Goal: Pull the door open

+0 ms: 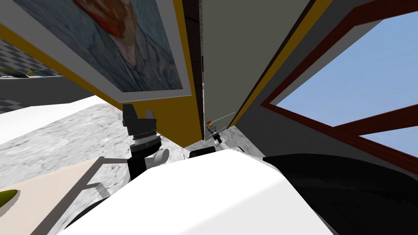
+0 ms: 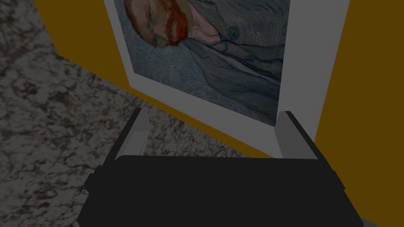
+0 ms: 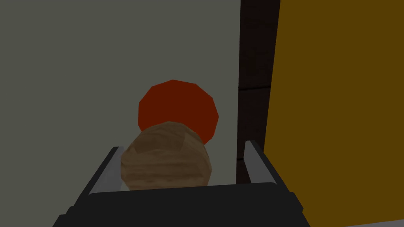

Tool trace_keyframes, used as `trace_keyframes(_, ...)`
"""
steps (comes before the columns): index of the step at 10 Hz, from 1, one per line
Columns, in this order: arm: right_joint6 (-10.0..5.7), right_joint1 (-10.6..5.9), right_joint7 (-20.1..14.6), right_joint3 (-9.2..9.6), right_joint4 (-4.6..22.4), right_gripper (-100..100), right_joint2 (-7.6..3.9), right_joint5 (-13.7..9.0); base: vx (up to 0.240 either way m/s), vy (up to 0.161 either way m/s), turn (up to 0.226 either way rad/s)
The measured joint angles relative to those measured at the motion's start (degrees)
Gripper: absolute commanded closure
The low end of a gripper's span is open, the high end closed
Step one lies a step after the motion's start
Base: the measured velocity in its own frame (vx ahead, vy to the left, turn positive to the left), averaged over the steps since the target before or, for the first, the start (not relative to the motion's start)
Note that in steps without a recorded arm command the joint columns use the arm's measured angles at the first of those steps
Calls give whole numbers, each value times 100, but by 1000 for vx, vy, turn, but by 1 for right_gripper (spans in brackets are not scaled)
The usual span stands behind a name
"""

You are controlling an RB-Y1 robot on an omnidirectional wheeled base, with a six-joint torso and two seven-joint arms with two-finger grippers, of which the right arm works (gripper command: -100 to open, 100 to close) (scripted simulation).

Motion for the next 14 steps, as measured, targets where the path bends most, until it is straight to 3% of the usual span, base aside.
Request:
trace_keyframes(1, 21, -2, -117, -27, 13, 100, -61, -73, -155, -5, 130)
trace_keyframes(2, 115, 124, -282, 1, -210, 100, -116, -112, -105, -21, 72)
trace_keyframes(3, 155, 140, -377, 4, -255, 100, -146, -138, -38, -4, 16)
trace_keyframes(4, 261, 285, -442, 44, -520, 100, -141, -117, -11, 12, -15)
trace_keyframes(5, 269, 330, -444, 47, -641, 100, -123, -116, 5, 10, -2)
trace_keyframes(6, 93, 120, -350, -30, -333, 100, -111, -168, 24, 1, 13)
trace_keyframes(8, 51, 58, -365, -16, -198, 100, -152, -166, 17, 1, 3)
trace_keyframes(10, 258, 229, -432, 38, -543, 100, -123, -125, -10, -4, -6)
trace_keyframes(11, 239, 204, -395, 20, -553, 100, -95, -135, -5, -21, 22)
trace_keyframes(14, 291, 232, -745, -3, -605, 100, -208, -229, -17, -17, 54)
